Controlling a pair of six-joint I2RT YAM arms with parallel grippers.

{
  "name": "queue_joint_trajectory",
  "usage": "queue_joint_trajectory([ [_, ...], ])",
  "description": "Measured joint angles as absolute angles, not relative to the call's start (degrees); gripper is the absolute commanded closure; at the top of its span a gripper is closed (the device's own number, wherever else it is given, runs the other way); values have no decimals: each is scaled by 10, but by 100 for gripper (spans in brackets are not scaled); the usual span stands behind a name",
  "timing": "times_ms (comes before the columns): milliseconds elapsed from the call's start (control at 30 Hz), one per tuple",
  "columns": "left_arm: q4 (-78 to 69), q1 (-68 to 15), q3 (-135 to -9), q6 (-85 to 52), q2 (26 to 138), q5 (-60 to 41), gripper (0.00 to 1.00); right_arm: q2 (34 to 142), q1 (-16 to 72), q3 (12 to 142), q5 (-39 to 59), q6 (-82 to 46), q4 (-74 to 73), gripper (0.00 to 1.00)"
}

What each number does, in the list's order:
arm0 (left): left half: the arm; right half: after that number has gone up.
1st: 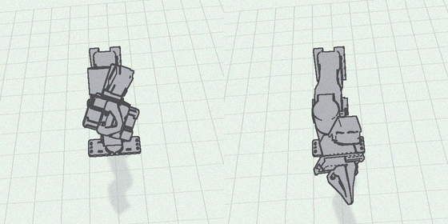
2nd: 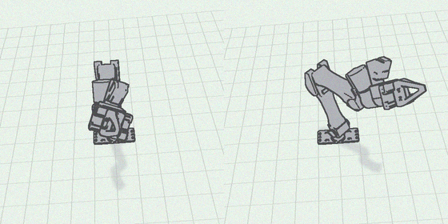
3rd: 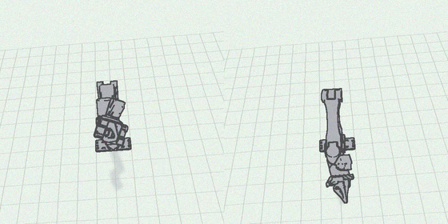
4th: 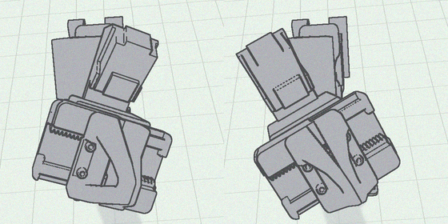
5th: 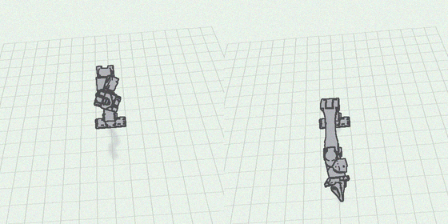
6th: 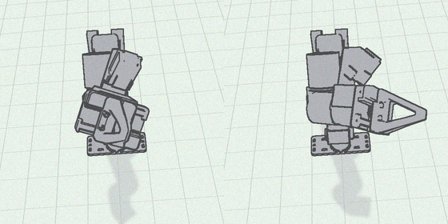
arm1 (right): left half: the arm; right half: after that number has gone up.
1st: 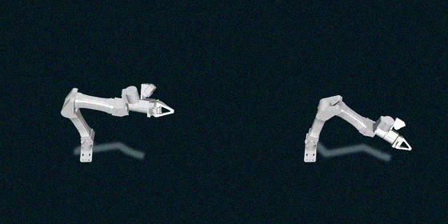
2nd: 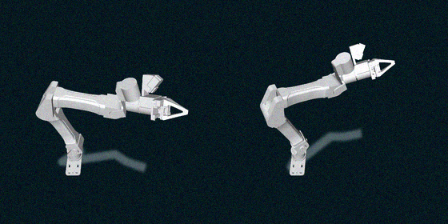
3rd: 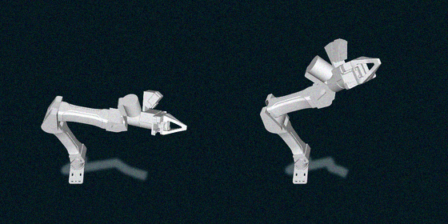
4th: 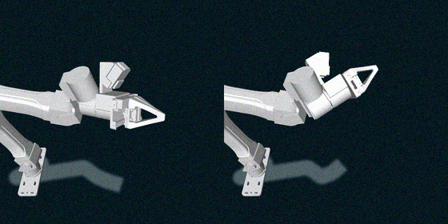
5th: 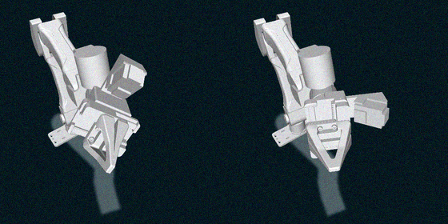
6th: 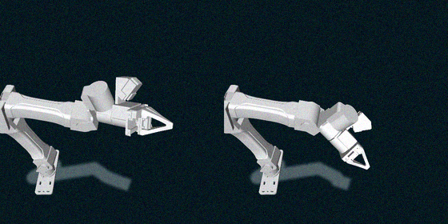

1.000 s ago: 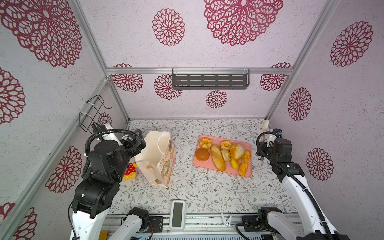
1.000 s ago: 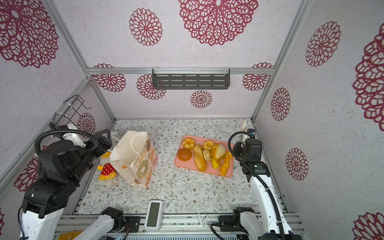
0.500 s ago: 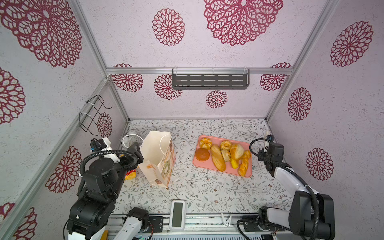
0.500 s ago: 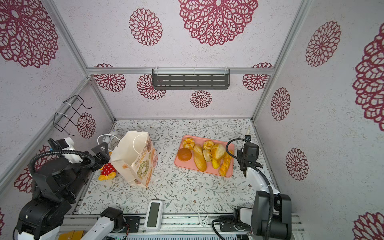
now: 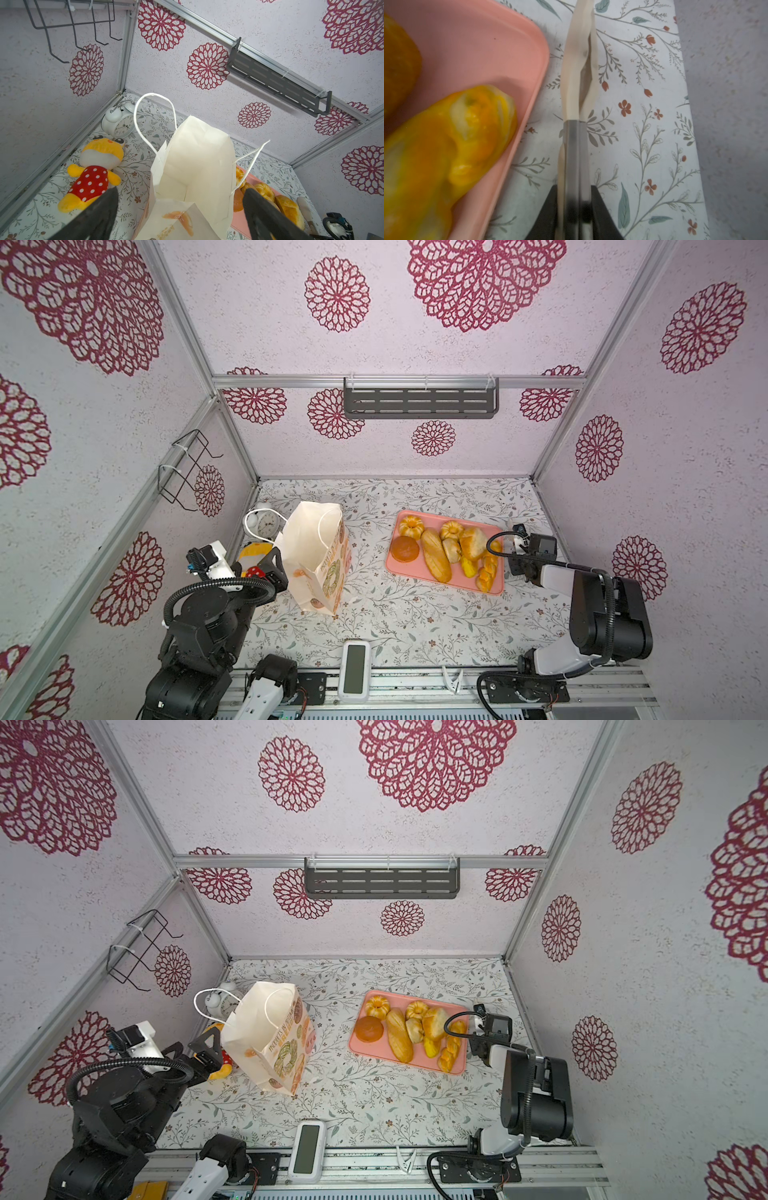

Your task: Take the fake bread out of the paper bag

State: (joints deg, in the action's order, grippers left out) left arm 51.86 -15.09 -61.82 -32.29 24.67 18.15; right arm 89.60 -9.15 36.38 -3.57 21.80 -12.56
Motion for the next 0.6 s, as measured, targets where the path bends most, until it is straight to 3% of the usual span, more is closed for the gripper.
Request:
queue_joint_trajectory([
  [33, 518, -151, -613, -323, 242, 186, 3, 897, -92, 367, -35, 221, -125, 2],
  [267, 522, -151, -578, -330, 222, 243, 3, 863, -93, 393, -46, 218, -126, 1],
  [600, 507, -151, -523, -348, 168, 382, 3, 706, -112, 386, -58, 94, -180, 1],
])
